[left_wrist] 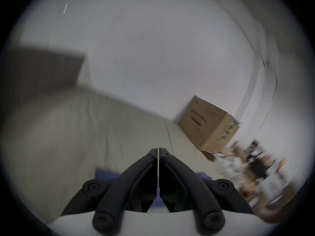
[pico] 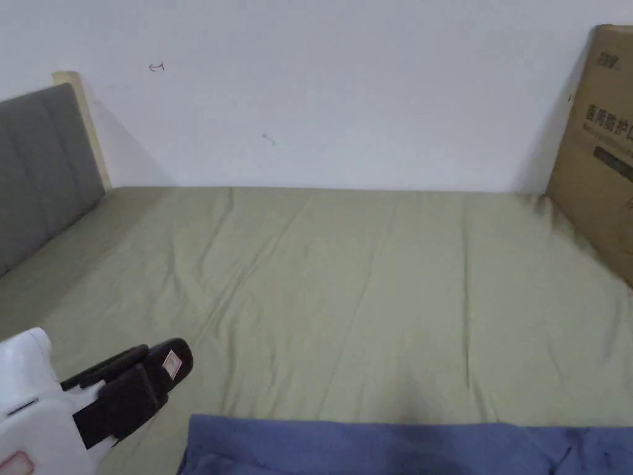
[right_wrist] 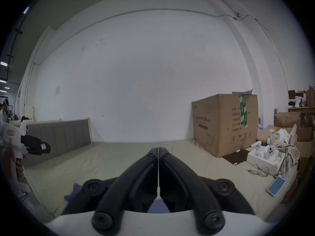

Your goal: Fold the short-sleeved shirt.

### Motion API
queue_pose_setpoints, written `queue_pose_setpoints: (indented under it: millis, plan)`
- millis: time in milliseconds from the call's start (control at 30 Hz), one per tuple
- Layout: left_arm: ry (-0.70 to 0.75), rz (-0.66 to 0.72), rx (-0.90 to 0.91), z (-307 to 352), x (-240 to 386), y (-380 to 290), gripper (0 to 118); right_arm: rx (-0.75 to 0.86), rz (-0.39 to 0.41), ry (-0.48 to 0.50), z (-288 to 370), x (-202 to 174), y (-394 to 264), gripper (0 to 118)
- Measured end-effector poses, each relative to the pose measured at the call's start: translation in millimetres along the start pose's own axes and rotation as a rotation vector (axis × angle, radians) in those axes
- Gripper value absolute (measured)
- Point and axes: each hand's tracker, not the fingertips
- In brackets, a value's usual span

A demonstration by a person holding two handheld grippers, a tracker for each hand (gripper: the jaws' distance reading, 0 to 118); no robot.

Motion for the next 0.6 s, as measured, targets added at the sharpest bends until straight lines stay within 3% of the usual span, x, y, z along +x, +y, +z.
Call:
queue_pose_setpoints:
  millis: [67,167,200,233,267,300,333,433,567,600]
  plan:
    - [-0.087,0.203,-0.14,-8.8,-53.4,-0.6,1,-0.067,-0.007,0.017,-2.1,0.2,-6.9,0]
    - [-0.141,0.342,-0.272,-22.8,-118.6,-12.7,4,-0.122,-0.012,0.032,-8.0,-4.3,-16.9,0]
    - [-0.137,0.372,-0.297,-28.4,-137.7,-16.9,10,-0.134,-0.009,0.038,-10.3,-6.6,-19.4,0]
    - [-0.112,0.398,-0.301,-33.4,-154.6,-20.0,31,-0.15,-0.004,0.049,-12.7,-9.0,-21.3,0]
    - [-0.087,0.415,-0.299,-36.9,-163.9,-25.0,69,-0.169,0.005,0.06,-14.9,-11.3,-22.9,0]
    - [-0.073,0.43,-0.335,-47.3,-176.3,-27.3,116,-0.192,0.023,0.068,-16.9,-13.0,-25.5,0]
    - [-0.122,0.455,-0.271,-54.5,-189.5,-28.1,117,-0.205,0.038,0.077,-18.3,-15.5,-27.4,0]
    - [-0.17,0.528,-0.376,-80.7,-203.5,-39.0,118,-0.245,0.075,0.102,-21.1,-21.2,-31.9,0]
    - [-0.121,0.553,-0.498,-122.6,-217.0,-60.3,118,-0.275,0.093,0.11,-25.2,-27.2,-35.4,0]
    - [-0.185,0.562,-0.494,-134.4,-214.0,-63.7,118,-0.285,0.089,0.114,-26.7,-28.3,-35.9,0]
